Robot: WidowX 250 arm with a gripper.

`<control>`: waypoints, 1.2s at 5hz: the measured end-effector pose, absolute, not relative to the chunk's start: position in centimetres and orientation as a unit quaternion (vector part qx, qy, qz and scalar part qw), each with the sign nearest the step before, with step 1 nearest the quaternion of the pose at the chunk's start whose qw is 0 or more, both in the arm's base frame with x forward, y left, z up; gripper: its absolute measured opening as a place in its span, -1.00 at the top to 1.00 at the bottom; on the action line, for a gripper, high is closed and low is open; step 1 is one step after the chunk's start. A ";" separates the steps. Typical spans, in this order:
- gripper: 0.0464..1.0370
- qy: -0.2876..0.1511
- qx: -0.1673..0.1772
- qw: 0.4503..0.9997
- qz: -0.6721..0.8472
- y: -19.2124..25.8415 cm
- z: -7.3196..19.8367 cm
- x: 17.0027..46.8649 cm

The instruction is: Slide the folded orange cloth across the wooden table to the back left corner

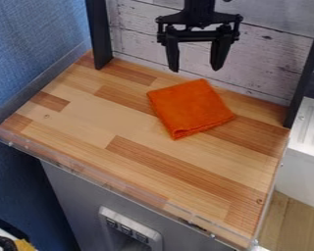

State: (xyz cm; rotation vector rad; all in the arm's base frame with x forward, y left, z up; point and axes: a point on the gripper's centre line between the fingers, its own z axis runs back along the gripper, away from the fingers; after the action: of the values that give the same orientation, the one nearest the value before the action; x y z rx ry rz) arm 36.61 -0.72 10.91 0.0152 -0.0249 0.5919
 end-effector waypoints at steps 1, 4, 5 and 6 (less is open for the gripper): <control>-0.28 -0.005 0.010 0.953 0.304 -0.9 9.9 37.4; 0.96 0.010 0.006 0.947 0.321 -1.9 5.0 39.0; 0.96 0.006 0.001 0.947 0.321 -2.1 4.1 39.1; 0.97 0.006 -0.005 0.949 0.316 -2.2 2.9 38.5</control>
State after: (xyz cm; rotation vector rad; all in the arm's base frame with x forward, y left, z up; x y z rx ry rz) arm 38.53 -2.17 2.91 -0.0101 0.0123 0.6422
